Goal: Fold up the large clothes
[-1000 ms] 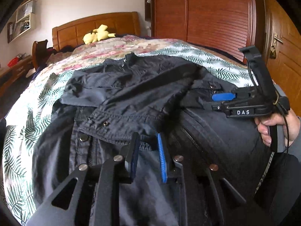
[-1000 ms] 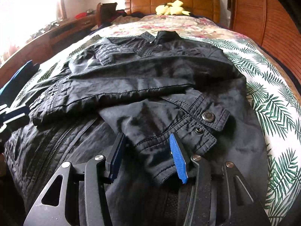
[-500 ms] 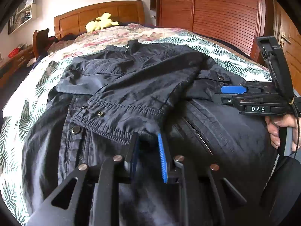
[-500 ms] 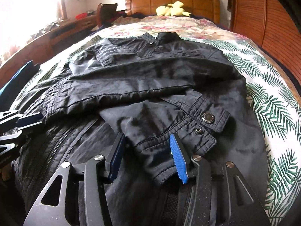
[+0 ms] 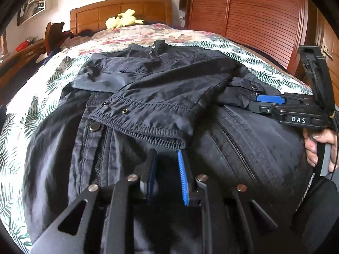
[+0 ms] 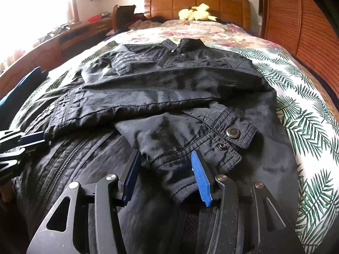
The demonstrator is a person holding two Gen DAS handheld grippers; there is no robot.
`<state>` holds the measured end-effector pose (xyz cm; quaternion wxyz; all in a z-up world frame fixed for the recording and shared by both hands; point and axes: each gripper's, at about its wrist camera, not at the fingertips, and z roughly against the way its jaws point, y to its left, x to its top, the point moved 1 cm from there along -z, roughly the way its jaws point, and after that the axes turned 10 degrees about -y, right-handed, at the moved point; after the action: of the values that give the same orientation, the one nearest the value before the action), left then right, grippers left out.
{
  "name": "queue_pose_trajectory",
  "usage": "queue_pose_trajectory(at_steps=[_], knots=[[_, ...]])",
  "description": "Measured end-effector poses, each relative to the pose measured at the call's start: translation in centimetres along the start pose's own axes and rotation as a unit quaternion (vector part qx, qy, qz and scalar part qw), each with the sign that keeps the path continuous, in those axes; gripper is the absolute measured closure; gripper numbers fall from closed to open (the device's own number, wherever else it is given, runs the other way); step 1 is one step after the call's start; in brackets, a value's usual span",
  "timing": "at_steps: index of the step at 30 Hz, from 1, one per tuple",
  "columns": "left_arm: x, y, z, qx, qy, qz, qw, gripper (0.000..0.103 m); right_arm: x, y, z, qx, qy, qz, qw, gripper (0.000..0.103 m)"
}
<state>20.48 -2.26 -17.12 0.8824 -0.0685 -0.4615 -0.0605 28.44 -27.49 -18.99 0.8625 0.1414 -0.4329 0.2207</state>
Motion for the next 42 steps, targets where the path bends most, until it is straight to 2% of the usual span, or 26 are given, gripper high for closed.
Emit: queue_pose_trajectory(at_steps=[3, 7, 12, 20, 28, 31, 32, 35, 38, 42], knots=[[0.5, -0.5, 0.1, -0.005, -0.007, 0.001, 1.0000, 0.085, -0.1, -0.2, 0.3, -0.001, -0.002, -0.001, 1.000, 0.053], [0.9, -1.0, 0.2, 0.007, -0.012, -0.006, 0.9999, 0.085, -0.4, -0.7, 0.8, -0.003, -0.001, -0.002, 1.000, 0.053], [1.6, -0.7, 0.1, 0.008, -0.010, 0.015, 0.9998, 0.085, -0.5, -1.2, 1.5, 0.002, -0.006, -0.004, 1.000, 0.053], [2.5, -1.2, 0.1, 0.043, -0.013, -0.002, 0.9990, 0.085, -0.8, -1.9, 2.8, 0.015, -0.013, -0.005, 1.000, 0.053], [2.7, -2.2, -0.1, 0.065, -0.008, 0.014, 0.9978, 0.085, -1.8, -2.8, 4.1, 0.027, -0.012, 0.010, 1.000, 0.053], [3.1, -2.6, 0.0, 0.061, -0.018, 0.008, 0.9980, 0.086, -2.3, -3.8, 4.1, 0.026, -0.001, 0.003, 1.000, 0.053], [3.3, -2.8, 0.1, 0.059, -0.023, 0.003, 0.9980, 0.094, -2.5, -4.1, 4.3, 0.027, 0.001, -0.001, 1.000, 0.053], [3.9, -3.5, 0.8, 0.063, -0.042, -0.014, 0.9970, 0.098, -2.6, -4.8, 4.8, 0.030, -0.006, -0.011, 0.999, 0.053], [4.1, -3.8, 2.0, 0.050, -0.053, -0.011, 0.9973, 0.099, -2.5, -5.0, 5.1, 0.030, -0.009, -0.013, 0.999, 0.053], [3.9, -4.6, 2.7, 0.037, -0.047, -0.014, 0.9981, 0.099, -2.2, -4.6, 4.7, 0.031, -0.007, -0.010, 0.999, 0.053]])
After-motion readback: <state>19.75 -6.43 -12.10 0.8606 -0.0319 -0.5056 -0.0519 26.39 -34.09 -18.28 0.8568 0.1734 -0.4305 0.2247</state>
